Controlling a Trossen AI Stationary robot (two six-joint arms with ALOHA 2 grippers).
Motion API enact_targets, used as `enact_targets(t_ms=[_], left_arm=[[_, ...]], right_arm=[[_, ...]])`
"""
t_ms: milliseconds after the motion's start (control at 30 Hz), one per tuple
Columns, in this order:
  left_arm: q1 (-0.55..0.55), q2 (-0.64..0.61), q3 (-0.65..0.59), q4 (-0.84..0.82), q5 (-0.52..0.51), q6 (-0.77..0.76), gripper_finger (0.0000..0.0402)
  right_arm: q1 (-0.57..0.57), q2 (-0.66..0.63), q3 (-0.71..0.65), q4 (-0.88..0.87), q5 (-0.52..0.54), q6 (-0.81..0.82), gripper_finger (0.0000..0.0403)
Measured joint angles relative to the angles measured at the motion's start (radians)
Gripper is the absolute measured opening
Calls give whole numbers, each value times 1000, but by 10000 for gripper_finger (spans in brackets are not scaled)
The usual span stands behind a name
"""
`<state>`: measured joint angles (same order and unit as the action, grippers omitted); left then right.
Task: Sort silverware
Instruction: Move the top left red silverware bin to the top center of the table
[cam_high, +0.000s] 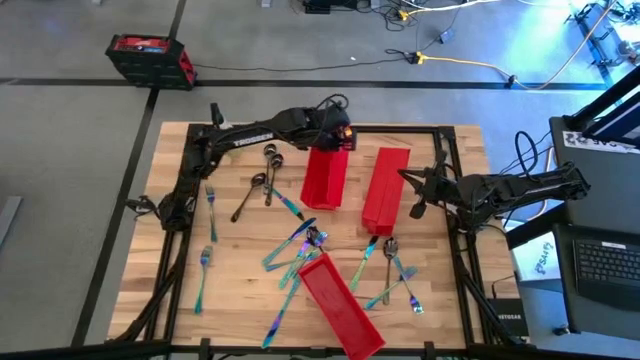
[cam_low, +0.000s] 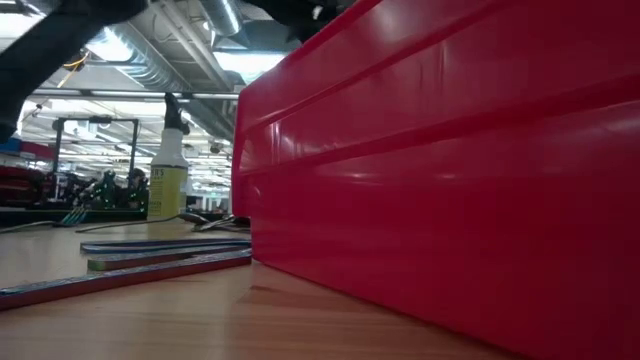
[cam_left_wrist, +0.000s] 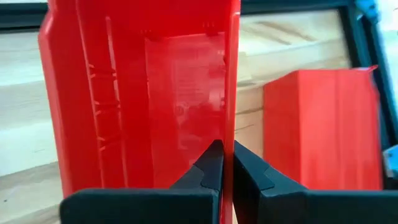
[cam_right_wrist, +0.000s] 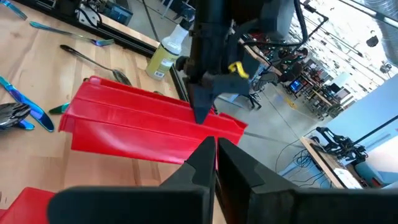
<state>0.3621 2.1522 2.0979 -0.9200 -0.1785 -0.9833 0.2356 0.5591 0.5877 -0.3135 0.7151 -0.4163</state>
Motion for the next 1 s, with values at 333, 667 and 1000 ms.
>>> enact_targets(t_ms=[333, 667, 1000], left_arm=[[21, 54, 53, -141, -16, -30, 0], [52, 53, 52, -160, 49, -58, 3], [65, 53, 51, -213, 58, -86, 17]], right_arm=[[0, 0, 0, -37, 0, 15, 1], [0, 0, 0, -57, 0, 19, 1], [0, 0, 0, -59, 0, 19, 1]])
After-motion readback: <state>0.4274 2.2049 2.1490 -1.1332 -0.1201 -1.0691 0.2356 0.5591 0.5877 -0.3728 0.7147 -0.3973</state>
